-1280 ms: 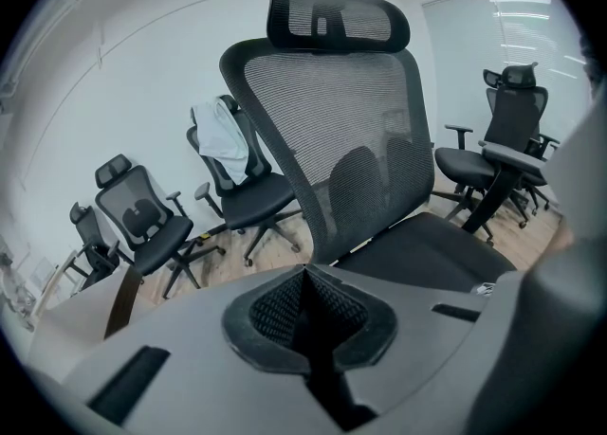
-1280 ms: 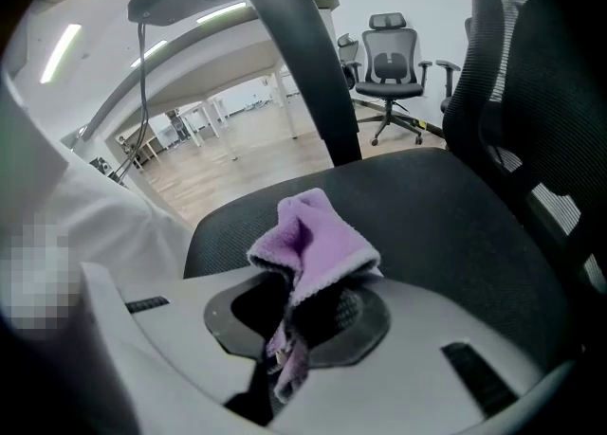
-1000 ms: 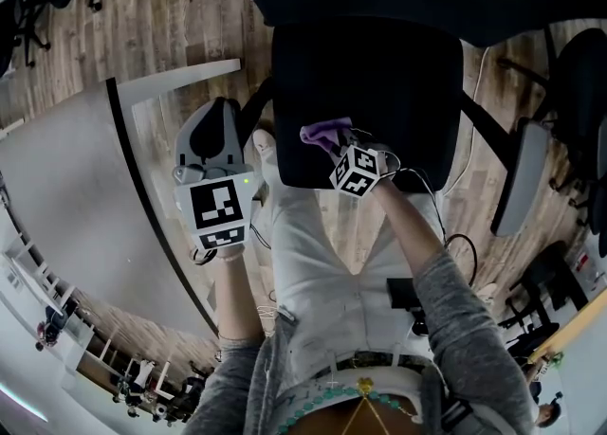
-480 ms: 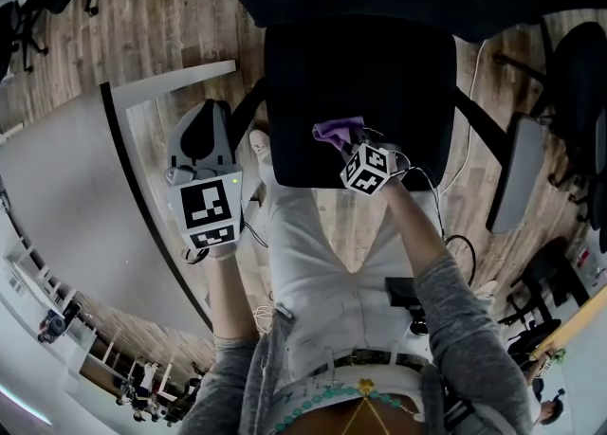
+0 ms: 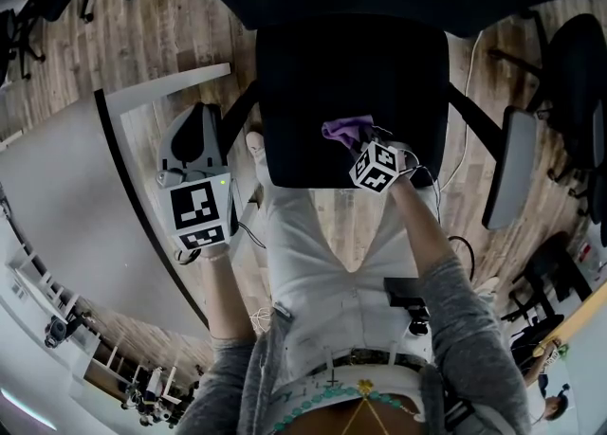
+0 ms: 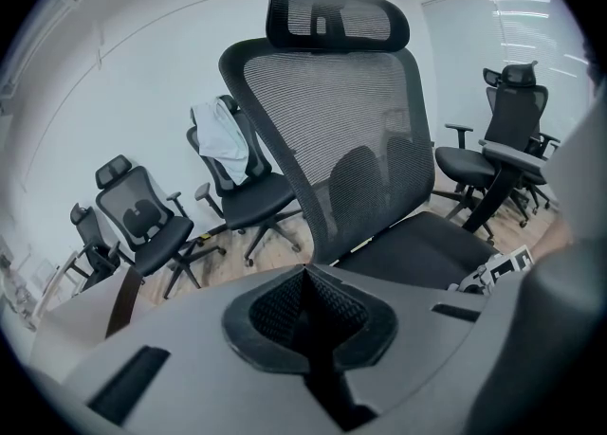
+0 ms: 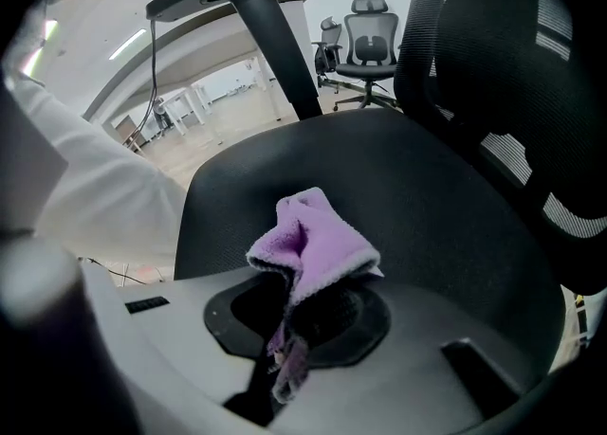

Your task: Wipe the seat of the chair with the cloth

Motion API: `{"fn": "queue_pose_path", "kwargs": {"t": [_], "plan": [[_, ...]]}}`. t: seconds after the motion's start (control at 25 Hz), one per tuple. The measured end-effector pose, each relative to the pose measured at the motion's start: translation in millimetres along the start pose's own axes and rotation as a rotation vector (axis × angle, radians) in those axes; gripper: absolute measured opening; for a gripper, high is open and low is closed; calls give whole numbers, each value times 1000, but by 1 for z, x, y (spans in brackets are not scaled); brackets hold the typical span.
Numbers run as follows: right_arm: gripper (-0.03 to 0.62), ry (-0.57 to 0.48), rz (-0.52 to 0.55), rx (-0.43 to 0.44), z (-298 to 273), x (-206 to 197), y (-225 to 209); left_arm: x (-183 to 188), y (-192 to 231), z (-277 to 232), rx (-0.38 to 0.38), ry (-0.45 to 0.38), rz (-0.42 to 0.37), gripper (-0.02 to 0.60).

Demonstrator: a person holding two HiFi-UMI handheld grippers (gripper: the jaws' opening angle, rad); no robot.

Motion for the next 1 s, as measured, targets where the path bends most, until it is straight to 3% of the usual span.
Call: {"fn": "queue_pose_path", "kwargs": {"t": [1.0], "plan": [[48,45,-43,-74,49,-53,-18,0,-1,-1,4,4,-13,2]]}}
Point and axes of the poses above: the fingertips, and each gripper's own axes: z backward along the fingers, y to its left, x out of its top, the point moved 5 cm from there along z, backward along the fingers, and after that the axes turned 13 degrees about -y, right-handed, at the moved point
